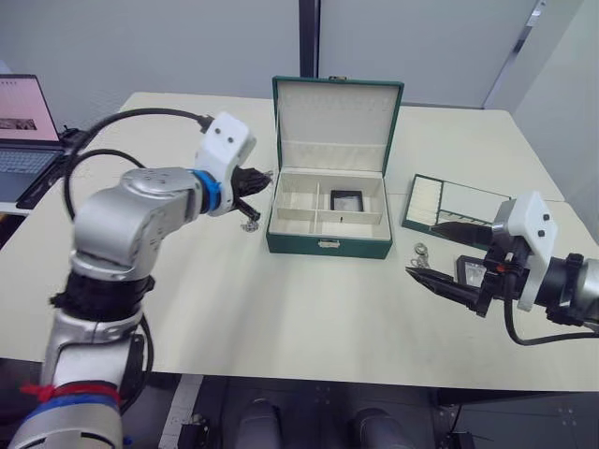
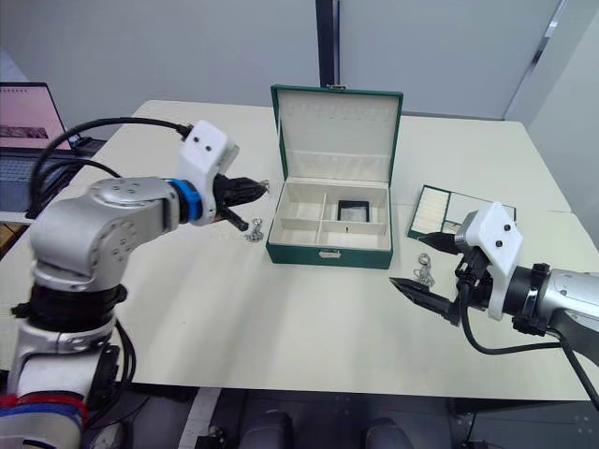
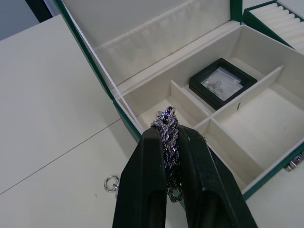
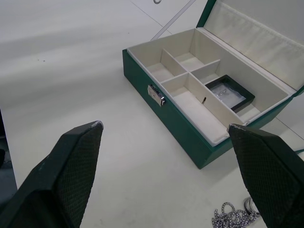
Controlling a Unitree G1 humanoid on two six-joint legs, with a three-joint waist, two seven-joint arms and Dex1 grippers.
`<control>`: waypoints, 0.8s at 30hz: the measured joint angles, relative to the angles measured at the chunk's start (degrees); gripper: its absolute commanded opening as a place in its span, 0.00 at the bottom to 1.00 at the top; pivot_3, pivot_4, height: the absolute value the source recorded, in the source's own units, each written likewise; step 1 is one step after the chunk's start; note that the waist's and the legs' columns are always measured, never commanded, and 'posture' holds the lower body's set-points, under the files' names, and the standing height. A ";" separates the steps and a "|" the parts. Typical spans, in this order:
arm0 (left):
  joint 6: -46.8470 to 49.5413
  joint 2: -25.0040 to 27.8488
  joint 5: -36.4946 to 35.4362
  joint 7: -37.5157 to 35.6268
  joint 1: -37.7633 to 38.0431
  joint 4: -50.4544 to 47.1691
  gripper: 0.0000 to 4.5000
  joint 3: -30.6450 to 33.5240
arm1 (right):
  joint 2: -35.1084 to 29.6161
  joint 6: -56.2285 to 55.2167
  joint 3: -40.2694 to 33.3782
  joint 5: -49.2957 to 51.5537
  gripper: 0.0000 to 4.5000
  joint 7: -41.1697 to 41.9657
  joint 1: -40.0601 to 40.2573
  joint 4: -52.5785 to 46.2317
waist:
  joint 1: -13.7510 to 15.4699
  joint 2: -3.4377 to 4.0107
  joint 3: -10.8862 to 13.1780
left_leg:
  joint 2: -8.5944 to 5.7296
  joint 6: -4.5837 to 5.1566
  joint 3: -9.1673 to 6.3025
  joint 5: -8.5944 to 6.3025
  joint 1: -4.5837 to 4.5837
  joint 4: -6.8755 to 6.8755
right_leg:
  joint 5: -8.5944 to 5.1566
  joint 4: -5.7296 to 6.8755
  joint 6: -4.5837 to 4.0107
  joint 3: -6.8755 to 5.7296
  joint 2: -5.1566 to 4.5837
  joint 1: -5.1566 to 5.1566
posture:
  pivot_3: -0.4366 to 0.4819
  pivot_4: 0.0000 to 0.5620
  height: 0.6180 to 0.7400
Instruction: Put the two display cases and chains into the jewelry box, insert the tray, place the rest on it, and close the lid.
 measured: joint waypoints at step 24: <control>-27.86 -16.47 16.87 -4.04 -14.27 42.28 0.02 -6.13 | 1.22 0.03 0.55 -0.88 1.00 -3.06 0.21 -0.37 | 1.14 0.00 0.00 | -0.04 -0.06 0.31 0.04 -0.07 0.00 | 0.00 0.02 0.01 0.31 0.01 -0.18 | 0.48 0.27 1.00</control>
